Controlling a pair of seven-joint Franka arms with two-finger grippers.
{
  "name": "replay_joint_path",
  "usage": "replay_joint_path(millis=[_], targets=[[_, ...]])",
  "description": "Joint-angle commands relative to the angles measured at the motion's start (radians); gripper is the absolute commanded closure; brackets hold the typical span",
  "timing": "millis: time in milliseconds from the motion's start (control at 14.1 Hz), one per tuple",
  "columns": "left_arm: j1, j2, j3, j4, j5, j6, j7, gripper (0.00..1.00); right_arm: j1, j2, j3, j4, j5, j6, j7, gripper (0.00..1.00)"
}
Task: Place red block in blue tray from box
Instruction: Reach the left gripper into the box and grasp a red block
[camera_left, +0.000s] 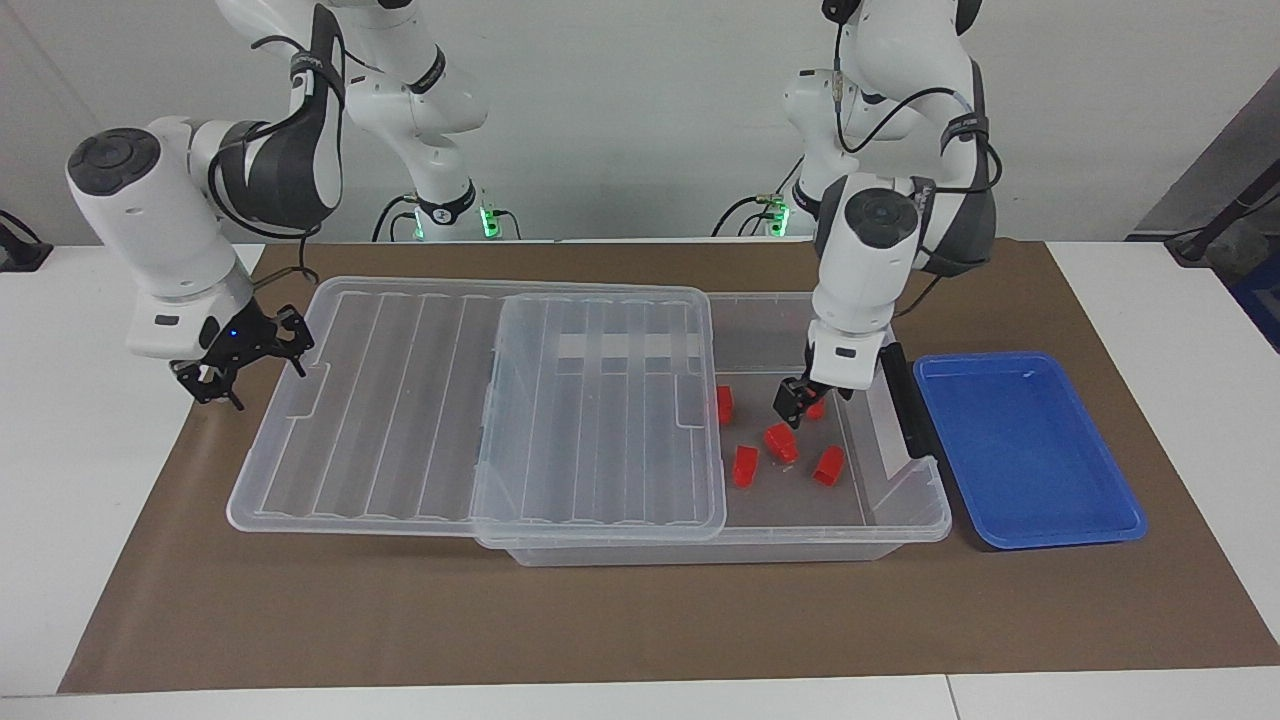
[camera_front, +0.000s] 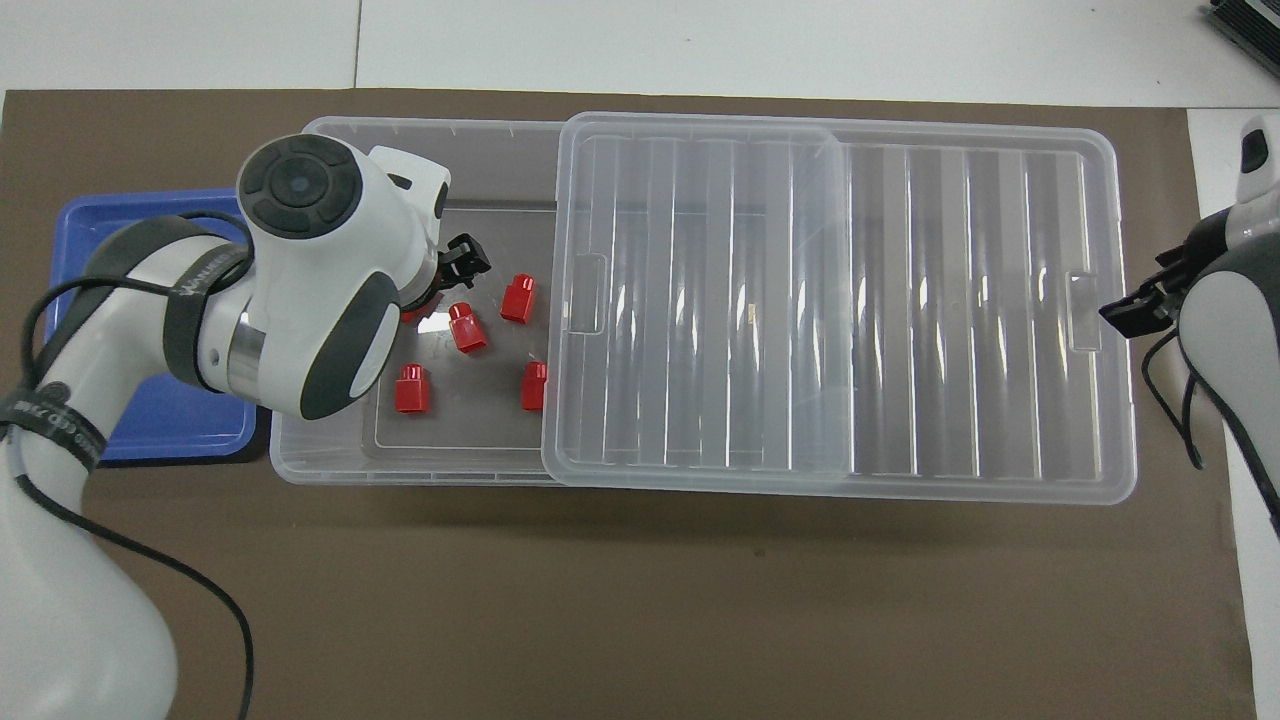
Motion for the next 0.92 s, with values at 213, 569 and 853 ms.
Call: replay_joint_path(millis=[213,569,853], targets=[[-0.021,-0.012,0.017,-0.168,0.027,0.197,-0.07,0.0,0.004,-0.103,0.056,-0.009,0.009,-0.107,0.367,0.17],[-0.022,-0.008,0.017,-0.226,0.027,0.274,-0.07,0.0,-0.029,-0.15,0.133,-0.003,0.006,-0.128,0.812,0.01],[-0.022,0.014,0.019,-0.234,0.028,0.294,-0.067,0.0,-0.078,-0.135,0.197,0.119,0.001,-0.214,0.897,0.01]])
